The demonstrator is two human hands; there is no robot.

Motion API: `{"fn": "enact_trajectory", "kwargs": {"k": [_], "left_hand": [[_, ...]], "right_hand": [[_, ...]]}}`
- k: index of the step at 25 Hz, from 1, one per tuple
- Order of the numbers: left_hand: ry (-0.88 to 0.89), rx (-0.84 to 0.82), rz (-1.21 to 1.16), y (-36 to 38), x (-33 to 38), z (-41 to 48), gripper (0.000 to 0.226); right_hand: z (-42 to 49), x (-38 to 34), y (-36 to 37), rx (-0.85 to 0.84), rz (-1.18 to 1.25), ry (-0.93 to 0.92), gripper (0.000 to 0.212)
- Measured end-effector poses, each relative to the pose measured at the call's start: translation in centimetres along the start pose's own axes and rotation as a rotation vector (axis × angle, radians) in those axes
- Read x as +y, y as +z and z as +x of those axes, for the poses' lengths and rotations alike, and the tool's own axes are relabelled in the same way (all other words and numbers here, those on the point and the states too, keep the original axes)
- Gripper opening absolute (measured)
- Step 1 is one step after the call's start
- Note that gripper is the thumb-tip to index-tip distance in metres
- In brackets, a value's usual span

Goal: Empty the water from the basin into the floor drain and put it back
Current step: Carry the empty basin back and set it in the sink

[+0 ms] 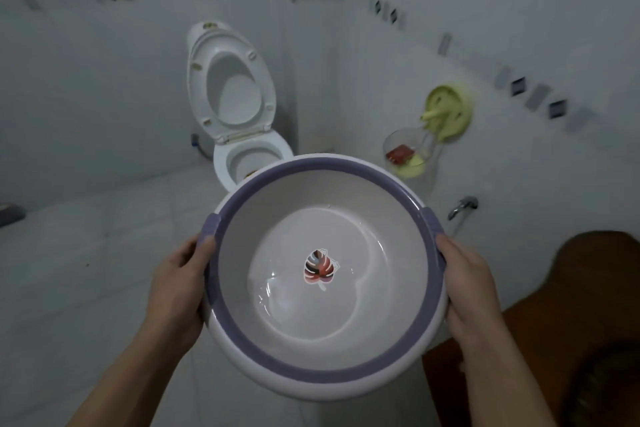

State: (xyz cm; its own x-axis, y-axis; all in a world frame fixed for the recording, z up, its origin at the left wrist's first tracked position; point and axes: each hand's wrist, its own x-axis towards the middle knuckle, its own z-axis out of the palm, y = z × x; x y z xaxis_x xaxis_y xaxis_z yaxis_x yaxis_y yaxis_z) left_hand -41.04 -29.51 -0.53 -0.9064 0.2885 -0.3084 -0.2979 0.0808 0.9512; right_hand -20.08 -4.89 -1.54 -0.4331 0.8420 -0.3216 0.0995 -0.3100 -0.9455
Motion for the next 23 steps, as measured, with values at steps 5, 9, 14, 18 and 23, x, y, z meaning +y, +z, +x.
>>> {"fn": "enact_trajectory", "kwargs": {"k": [5, 9, 14, 18, 23], "left_hand": [[0.039, -0.120, -0.026, 3.2, 7.2, -5.6, 0.020], [0.046, -0.295, -0.017, 6.3, 10.4, -8.2, 0.020], [0.029, -0.497, 0.019, 11.6, 11.7, -11.0, 0.018], [0.008, -0.640, 0.061, 16.3, 11.8, -14.2, 0.014], [0.024, -0.767, 0.087, 21.4, 11.3, -18.5, 0.016]], "right_hand": [[-6.2, -7.6, -4.7, 0.104, 0.048, -0.060, 0.033], [-11.2, -10.2, -9.1, 0.212, 0.118, -0.094, 0.029], [-16.8, -11.3, -14.5, 0.380, 0.197, -0.101, 0.038], [-20.9, -11.8, -18.4, 0.530, 0.234, -0.145, 0.034], [-24.3, -11.8, -22.8, 0.654, 0.316, -0.192, 0.036]]}}
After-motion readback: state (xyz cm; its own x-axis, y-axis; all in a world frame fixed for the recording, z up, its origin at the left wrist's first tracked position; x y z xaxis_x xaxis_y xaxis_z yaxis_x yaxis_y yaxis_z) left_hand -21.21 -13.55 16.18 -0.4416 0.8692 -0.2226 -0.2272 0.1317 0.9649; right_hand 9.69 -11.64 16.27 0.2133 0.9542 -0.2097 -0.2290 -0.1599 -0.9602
